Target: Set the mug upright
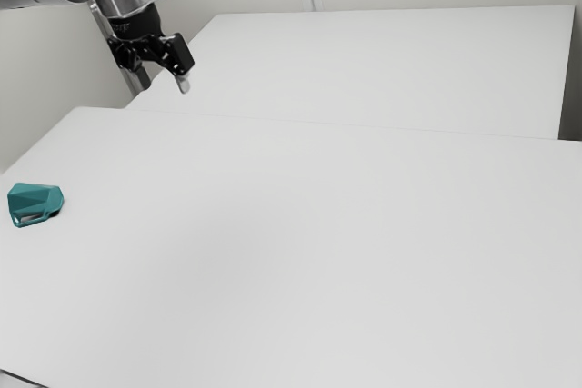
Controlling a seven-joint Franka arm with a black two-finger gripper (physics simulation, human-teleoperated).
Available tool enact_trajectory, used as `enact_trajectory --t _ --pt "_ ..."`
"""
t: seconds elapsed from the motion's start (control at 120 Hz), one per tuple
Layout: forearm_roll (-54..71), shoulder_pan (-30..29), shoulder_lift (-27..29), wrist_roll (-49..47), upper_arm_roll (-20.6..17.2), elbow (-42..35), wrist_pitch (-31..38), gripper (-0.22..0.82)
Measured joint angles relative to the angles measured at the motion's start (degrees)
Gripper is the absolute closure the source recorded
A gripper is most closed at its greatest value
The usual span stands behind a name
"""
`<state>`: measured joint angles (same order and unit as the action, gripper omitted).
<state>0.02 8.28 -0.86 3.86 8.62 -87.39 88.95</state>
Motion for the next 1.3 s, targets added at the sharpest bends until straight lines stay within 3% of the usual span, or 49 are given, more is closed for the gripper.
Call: enact_trajectory --t 0.367,0.542,0.783,1.075,1.3 --pt "0.0 -0.1 0.8 0.1 0.7 0.7 -2.1 0.02" --pt "0.1 1.4 0.5 0.2 3.2 2.0 -4.1 0.02" --pt "-0.1 -1.3 0.0 0.4 3.3 2.0 -5.2 0.02" --pt "-0.3 -11.7 -0.3 2.4 3.3 2.0 -5.5 0.02" --pt "-2.8 -27.9 -2.7 7.1 3.2 2.8 -4.8 0.02"
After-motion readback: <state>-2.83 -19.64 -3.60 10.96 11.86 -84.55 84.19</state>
